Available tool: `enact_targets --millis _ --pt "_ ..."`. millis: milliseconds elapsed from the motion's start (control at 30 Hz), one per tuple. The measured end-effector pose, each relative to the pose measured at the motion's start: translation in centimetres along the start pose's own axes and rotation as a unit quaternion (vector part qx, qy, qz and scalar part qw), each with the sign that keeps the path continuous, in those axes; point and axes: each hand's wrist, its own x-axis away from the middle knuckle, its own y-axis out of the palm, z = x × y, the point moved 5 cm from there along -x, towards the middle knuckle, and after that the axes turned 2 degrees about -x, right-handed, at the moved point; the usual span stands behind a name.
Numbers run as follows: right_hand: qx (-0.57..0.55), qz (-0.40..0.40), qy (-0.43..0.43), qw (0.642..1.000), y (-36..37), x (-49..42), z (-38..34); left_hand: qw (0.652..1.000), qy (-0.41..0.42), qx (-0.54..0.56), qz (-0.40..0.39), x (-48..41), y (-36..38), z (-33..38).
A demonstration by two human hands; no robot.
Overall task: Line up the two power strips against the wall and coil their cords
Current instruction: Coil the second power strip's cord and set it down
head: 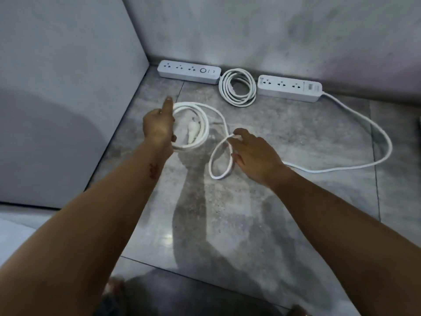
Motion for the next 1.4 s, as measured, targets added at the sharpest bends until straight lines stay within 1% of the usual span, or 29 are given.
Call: enact_targets --millis 33,67,167,200,267,300,367,433,467,533,600,667,700,767,800,933,1033,1067,1167,1233,1300,1333,1400 --pt "0.009 0.002 0.0 1.0 0.0 0.2 0.1 1.0 0.0 -0.006 -0.018 0.5 0.6 -0.5" --pt "-0.003 0.02 0.016 1.0 -0.4 0.1 0.3 0.999 0.004 -0.005 -0.037 0.9 1.0 -0.8" --pt "-0.101 0.098 0.13 0.982 -2.6 -1.3 0.8 0.994 0.022 0.007 -0.11 1.5 2.1 -0.6" --pt "-0.135 0.103 0.153 0.974 -3.1 -2.0 0.8 0.99 0.033 0.003 -0.136 1.6 2.3 -0.2" --pt "-0.187 0.093 0.184 0.961 -3.6 -3.2 1.2 0.979 0.058 -0.007 -0.196 1.8 3.1 0.8" --pt "-0.209 0.075 0.204 0.953 -3.7 -3.8 1.5 0.972 0.069 -0.011 -0.223 1.7 3.5 1.3" --pt "-0.272 0.038 0.235 0.932 -3.4 -4.3 1.9 0.968 0.074 -0.004 -0.239 1.8 3.7 1.6" --pt "-0.359 0.038 0.278 0.89 -3.2 -4.5 2.3 0.973 0.071 0.018 -0.217 1.5 4.0 1.8" --pt "-0.399 0.039 0.295 0.867 -3.0 -4.5 2.5 0.98 0.065 0.028 -0.183 1.3 4.1 1.6" --pt "-0.473 0.035 0.316 0.822 -3.0 -4.8 2.4 0.995 0.042 0.041 -0.087 0.7 4.3 0.7" --pt "-0.539 0.024 0.336 0.772 -3.5 -5.1 1.9 0.997 -0.004 0.076 -0.02 0.6 5.0 -0.5" --pt "-0.601 0.016 0.353 0.717 -3.7 -5.2 1.6 0.988 -0.07 0.136 -0.012 1.2 6.3 -1.8" --pt "-0.613 0.009 0.346 0.71 -3.8 -5.3 1.4 0.979 -0.101 0.175 -0.019 1.6 7.0 -2.1" --pt "-0.6 0.004 0.319 0.734 -3.6 -5.3 1.5 0.957 -0.152 0.244 -0.046 2.7 8.3 -2.1" --pt "-0.587 0.009 0.319 0.744 -3.3 -5.2 1.7 0.948 -0.167 0.262 -0.062 3.0 8.7 -1.9" --pt "-0.521 0.036 0.338 0.783 -2.7 -5.4 3.0 0.929 -0.19 0.29 -0.127 3.4 10.2 -2.3" --pt "-0.477 0.029 0.345 0.807 -2.8 -5.7 3.5 0.921 -0.205 0.286 -0.167 3.8 10.8 -2.9" --pt "-0.473 0.022 0.344 0.811 -2.8 -5.7 3.5 0.917 -0.212 0.29 -0.173 3.8 10.8 -3.0" --pt "-0.496 -0.003 0.328 0.804 -2.6 -5.4 3.2 0.908 -0.224 0.301 -0.184 3.7 10.5 -3.0" --pt "-0.468 -0.022 0.33 0.82 -2.6 -5.2 3.4 0.91 -0.212 0.298 -0.196 3.8 10.3 -2.7" --pt "-0.436 -0.014 0.344 0.831 -2.8 -5.1 3.9 0.93 -0.18 0.246 -0.205 3.6 10.2 -2.6" --pt "-0.434 -0.01 0.354 0.828 -2.9 -4.9 4.1 0.941 -0.16 0.214 -0.207 3.5 10.1 -2.5" --pt "-0.438 -0.012 0.367 0.821 -2.9 -4.7 4.1 0.952 -0.135 0.166 -0.217 3.2 9.8 -2.4"
